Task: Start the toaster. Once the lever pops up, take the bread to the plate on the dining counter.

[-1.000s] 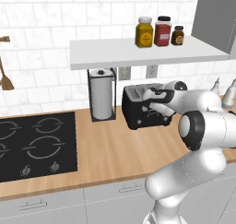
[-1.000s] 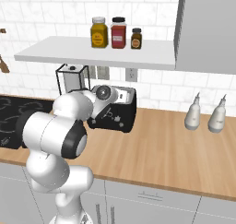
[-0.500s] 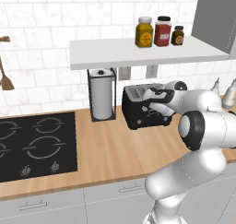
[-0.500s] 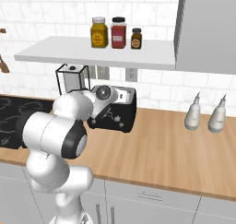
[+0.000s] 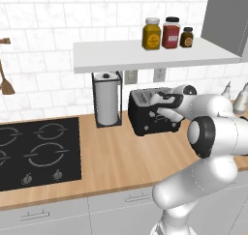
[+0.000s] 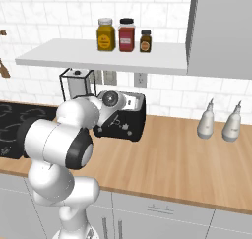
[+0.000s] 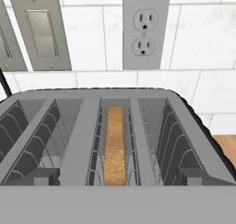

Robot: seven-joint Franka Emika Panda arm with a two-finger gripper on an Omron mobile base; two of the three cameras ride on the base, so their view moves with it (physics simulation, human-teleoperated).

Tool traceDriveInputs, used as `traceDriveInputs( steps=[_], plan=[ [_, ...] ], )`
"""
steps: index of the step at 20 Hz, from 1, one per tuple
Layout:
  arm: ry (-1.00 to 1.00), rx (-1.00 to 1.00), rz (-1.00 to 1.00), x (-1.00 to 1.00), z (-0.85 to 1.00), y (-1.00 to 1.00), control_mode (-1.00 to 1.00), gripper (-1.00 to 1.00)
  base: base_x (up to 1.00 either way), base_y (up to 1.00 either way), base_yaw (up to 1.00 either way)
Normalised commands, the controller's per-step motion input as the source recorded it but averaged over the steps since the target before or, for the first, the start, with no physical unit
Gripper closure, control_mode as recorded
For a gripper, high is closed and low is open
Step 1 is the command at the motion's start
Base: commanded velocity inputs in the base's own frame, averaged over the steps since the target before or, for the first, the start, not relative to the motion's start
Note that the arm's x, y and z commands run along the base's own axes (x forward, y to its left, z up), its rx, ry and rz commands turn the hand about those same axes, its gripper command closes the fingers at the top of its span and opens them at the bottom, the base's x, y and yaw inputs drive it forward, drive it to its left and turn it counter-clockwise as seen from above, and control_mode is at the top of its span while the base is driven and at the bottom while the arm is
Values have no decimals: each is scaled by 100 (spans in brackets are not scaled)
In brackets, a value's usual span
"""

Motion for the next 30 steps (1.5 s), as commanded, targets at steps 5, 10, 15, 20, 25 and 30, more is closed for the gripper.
traceDriveInputs(
  steps=[5, 10, 15, 20, 25, 30],
  plan=[
    [0, 0, 0, 0, 0, 0, -100, -100, 0, 0, 0],
    [0, 0, 0, 0, 0, 0, -100, -100, 0, 0, 0],
    [0, 0, 0, 0, 0, 0, -100, -100, 0, 0, 0],
    [0, 0, 0, 0, 0, 0, -100, -100, 0, 0, 0],
    [0, 0, 0, 0, 0, 0, -100, -100, 0, 0, 0],
    [0, 0, 0, 0, 0, 0, -100, -100, 0, 0, 0]
  ],
)
